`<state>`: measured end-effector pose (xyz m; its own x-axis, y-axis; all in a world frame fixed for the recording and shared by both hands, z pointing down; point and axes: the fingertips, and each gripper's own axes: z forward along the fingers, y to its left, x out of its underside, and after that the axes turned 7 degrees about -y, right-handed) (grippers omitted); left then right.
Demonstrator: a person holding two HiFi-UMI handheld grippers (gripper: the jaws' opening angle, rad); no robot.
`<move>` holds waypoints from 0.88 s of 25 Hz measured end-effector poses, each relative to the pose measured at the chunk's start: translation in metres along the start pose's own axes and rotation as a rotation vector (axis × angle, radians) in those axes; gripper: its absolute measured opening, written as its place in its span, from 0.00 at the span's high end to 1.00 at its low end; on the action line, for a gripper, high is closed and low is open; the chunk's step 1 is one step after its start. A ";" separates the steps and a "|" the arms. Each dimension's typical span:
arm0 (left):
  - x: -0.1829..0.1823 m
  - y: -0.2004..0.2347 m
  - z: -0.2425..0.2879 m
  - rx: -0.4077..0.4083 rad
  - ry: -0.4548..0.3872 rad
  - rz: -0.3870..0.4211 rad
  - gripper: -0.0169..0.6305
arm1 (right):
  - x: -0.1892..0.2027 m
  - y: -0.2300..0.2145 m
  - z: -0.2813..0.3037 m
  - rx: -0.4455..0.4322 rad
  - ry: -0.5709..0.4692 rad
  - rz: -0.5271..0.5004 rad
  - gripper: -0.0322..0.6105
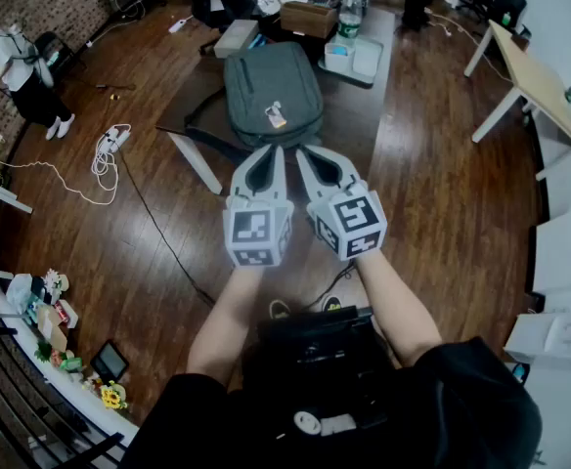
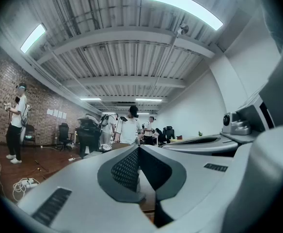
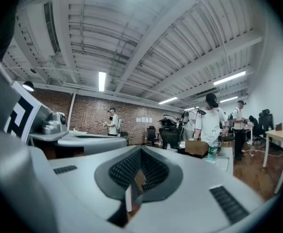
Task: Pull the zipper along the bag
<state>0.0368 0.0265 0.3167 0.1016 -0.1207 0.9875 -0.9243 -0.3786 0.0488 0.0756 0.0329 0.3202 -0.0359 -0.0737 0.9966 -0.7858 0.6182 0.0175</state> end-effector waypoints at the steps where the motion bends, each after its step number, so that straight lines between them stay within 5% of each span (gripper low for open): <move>1: 0.001 0.003 -0.004 -0.001 0.004 -0.008 0.99 | 0.002 0.004 0.000 0.000 0.007 -0.001 0.94; 12: 0.011 0.044 -0.029 0.012 0.042 -0.044 0.99 | 0.006 0.034 0.018 0.030 0.035 -0.025 0.94; 22: 0.025 0.067 0.014 0.015 0.045 -0.036 0.99 | 0.017 0.009 0.064 0.008 0.025 -0.018 0.94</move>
<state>-0.0176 -0.0145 0.3422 0.1179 -0.0656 0.9909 -0.9148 -0.3954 0.0827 0.0283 -0.0124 0.3320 -0.0063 -0.0653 0.9978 -0.7911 0.6106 0.0350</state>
